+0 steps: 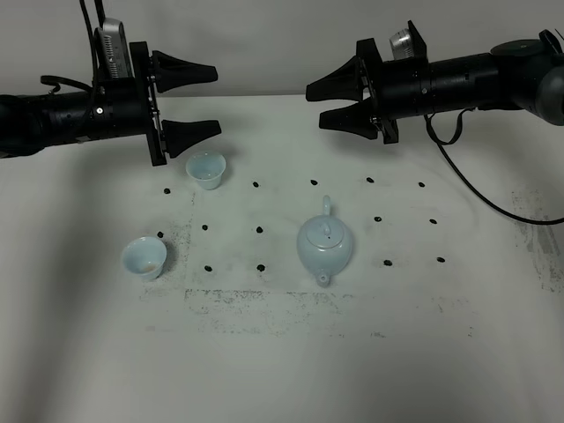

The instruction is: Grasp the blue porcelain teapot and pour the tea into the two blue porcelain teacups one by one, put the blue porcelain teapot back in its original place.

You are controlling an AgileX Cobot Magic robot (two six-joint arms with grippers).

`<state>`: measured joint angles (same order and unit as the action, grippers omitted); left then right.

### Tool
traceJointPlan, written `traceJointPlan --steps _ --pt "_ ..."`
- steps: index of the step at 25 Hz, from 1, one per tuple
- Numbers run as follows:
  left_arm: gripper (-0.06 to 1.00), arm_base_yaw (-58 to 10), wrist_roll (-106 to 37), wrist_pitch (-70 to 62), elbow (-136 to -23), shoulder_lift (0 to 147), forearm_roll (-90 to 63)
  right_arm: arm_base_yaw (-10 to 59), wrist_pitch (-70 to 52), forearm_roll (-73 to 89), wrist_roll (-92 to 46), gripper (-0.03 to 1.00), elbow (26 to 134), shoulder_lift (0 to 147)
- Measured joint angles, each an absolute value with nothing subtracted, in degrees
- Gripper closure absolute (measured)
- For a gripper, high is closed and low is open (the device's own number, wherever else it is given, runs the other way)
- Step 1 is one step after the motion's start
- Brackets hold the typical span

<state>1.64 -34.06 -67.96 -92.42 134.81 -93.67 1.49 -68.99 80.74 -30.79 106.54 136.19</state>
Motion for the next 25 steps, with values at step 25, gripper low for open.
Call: traceJointPlan --steps 25 --pt "0.21 2.7 -33.6 -68.0 -92.4 134.5 -92.6 0.6 -69.4 78.7 -33.1 0.43 106.5 135.0"
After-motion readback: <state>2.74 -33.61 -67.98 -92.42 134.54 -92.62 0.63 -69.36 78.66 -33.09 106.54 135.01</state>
